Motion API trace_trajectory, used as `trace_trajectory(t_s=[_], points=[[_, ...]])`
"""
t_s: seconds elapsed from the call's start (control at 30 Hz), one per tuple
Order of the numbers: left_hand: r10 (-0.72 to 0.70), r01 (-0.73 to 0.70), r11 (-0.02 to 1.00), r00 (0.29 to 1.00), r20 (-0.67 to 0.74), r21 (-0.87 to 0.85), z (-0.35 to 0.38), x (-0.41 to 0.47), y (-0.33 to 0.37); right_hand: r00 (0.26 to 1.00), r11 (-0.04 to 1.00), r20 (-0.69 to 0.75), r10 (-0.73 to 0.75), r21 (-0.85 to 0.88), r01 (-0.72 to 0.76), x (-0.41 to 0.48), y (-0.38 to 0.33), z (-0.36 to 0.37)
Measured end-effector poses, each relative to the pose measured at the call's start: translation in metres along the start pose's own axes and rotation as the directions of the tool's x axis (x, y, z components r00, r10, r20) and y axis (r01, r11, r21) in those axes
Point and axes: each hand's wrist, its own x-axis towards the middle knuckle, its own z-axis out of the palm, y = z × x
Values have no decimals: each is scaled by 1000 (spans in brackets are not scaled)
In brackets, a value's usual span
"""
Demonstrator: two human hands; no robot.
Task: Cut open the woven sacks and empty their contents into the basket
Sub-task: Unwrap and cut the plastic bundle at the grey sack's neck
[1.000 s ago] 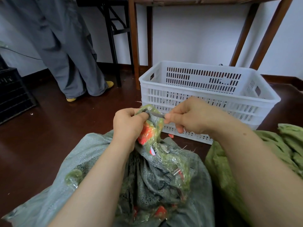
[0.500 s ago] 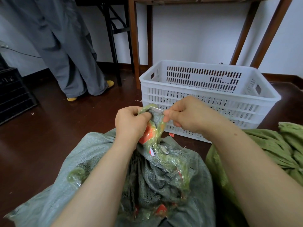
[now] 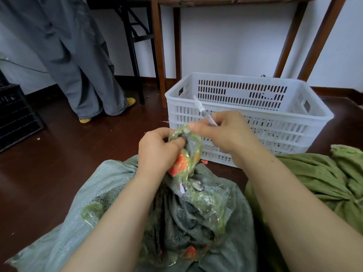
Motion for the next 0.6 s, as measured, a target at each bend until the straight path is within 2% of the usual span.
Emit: trace_trajectory(t_s=[0.07,0.17,0.23,0.3,0.37,0.43,0.47,0.5,0.53,0.57,0.6], points=[[19,-19,1000,1000,5,-22,-2,-1,4,997,999,74,10,40,-13,-2,7,5],[-5,7,996,1000,16,-89,-3,0,7,1000,993,12,1,118,-2,1,11,9],[-27,55,962,994,107,-269,-6,1,10,998,974,-4,66,215,-63,3,13,6],[-58,155,891,971,232,-426,-11,0,14,985,899,76,155,401,-173,5,16,-1],[-45,235,822,934,354,-518,-16,-1,13,965,806,173,200,531,-262,5,19,-4],[-31,255,813,917,397,-524,-17,-3,11,955,798,205,217,526,-294,6,22,-4],[16,127,885,953,302,-448,-16,-3,8,956,817,195,219,499,-289,6,22,-4],[142,-99,953,981,132,-286,-14,-1,6,960,835,179,214,476,-275,7,22,-3],[335,-334,938,942,-7,-90,-14,-1,8,965,844,166,205,468,-260,7,21,-3],[529,-527,848,844,-83,53,-14,0,11,969,847,157,193,472,-245,8,19,-3],[620,-613,783,783,-50,109,-15,-1,17,973,847,145,181,480,-229,10,18,-3]])
